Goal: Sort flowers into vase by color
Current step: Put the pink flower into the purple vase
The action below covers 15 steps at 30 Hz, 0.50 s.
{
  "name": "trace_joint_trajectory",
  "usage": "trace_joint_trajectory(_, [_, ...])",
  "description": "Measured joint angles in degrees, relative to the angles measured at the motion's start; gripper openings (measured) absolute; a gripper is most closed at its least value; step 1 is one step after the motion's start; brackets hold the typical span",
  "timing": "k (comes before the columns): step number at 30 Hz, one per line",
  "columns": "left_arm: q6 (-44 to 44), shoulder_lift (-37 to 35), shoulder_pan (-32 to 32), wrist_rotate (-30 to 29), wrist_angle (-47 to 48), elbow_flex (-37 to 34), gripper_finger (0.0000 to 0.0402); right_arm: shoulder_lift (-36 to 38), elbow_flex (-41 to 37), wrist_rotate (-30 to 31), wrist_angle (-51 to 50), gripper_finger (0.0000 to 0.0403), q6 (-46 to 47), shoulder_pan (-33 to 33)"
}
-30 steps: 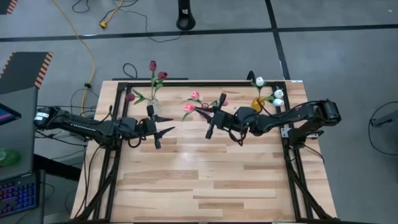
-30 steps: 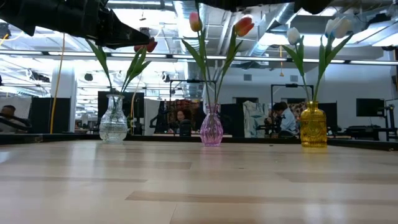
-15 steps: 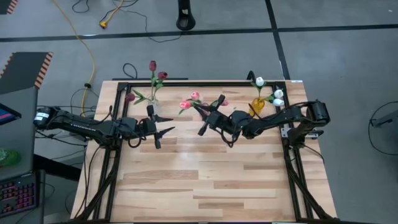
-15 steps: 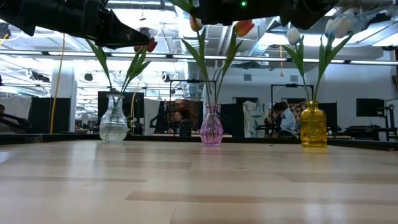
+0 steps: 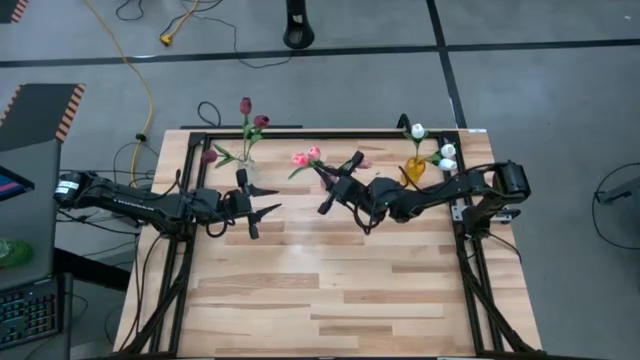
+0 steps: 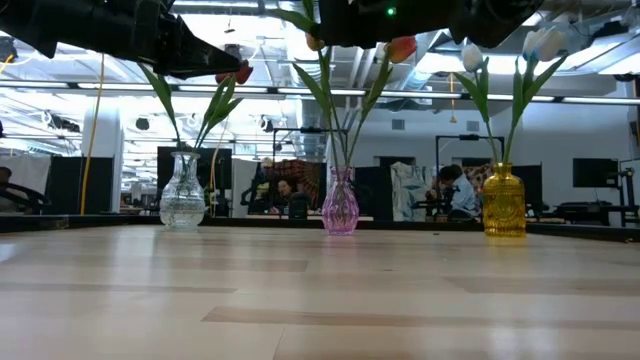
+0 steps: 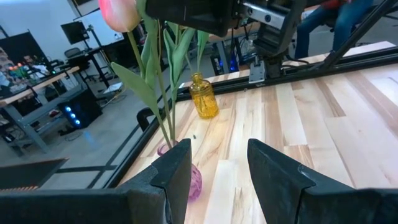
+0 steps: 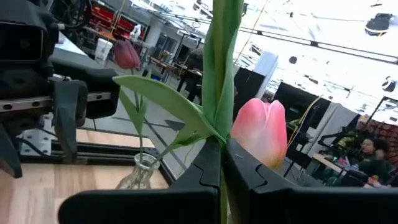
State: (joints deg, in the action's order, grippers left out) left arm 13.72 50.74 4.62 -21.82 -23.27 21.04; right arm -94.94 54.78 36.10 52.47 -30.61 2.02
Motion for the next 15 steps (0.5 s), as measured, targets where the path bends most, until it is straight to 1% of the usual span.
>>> trace_joint_trajectory(4, [0.00,0.00,-0.02,0.00,-0.04,0.00,0.0146,0.00,0.00,-0.04,-0.13,0.0030,0.77,-0.43])
trace_joint_trajectory(15, [0.01,0.00,-0.02,0.00,-0.14,0.00,0.0146,0.00,0.00,-0.15,-0.18,0.0032,7.11,-3.31])
